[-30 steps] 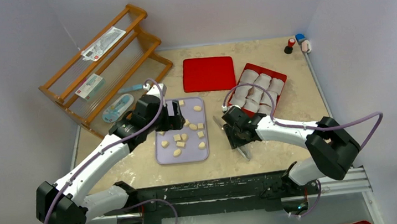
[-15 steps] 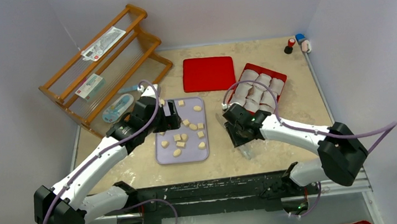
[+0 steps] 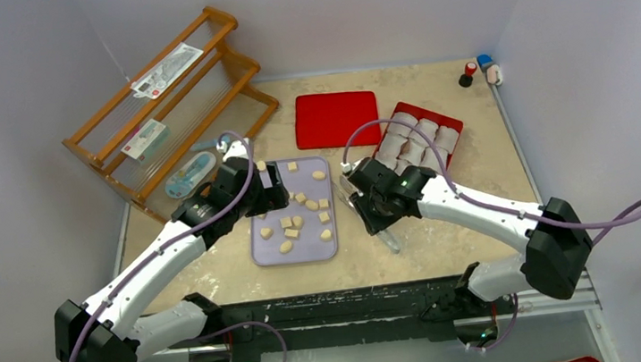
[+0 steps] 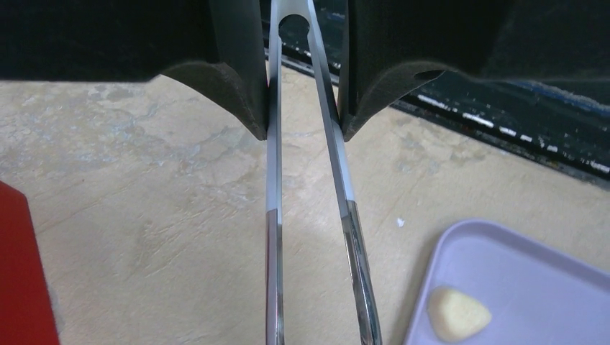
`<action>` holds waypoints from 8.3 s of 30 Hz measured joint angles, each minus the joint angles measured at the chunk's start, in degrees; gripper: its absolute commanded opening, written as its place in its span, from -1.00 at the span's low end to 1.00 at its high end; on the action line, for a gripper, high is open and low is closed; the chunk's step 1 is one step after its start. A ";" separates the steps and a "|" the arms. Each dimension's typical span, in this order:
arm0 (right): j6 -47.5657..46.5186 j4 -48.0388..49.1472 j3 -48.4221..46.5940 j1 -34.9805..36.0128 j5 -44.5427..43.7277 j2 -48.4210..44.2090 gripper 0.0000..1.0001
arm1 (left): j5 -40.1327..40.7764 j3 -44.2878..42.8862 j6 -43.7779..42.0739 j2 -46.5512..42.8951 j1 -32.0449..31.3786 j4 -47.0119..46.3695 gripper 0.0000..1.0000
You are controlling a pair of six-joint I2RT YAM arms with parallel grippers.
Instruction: Pack the chocolate
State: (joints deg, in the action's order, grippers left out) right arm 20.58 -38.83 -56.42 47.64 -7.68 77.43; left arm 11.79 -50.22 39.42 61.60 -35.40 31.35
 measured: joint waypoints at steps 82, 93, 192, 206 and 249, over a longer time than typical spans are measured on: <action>-0.76 -5.22 -18.99 14.99 1.11 26.40 -0.14 | 8.07 -1.20 0.44 -2.71 0.00 5.25 0.94; -1.14 -5.51 -20.17 14.99 0.11 28.00 -0.88 | 9.16 -1.20 0.33 -3.37 0.00 5.86 0.94; -0.04 -8.92 -19.02 14.99 -1.90 21.35 -0.20 | 17.40 -5.95 4.55 -4.39 0.00 10.05 0.95; -0.02 -9.88 -19.02 14.99 -2.34 19.37 -0.22 | 17.18 -5.95 4.50 -3.54 0.00 9.84 0.95; -1.84 -9.77 -18.47 14.36 -2.78 22.12 -0.21 | 17.22 -5.92 4.52 -0.90 0.00 7.39 0.97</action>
State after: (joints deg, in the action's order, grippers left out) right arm 18.74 -48.60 -74.89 62.00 -10.46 99.55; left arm 29.02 -56.14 43.94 60.71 -35.40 38.74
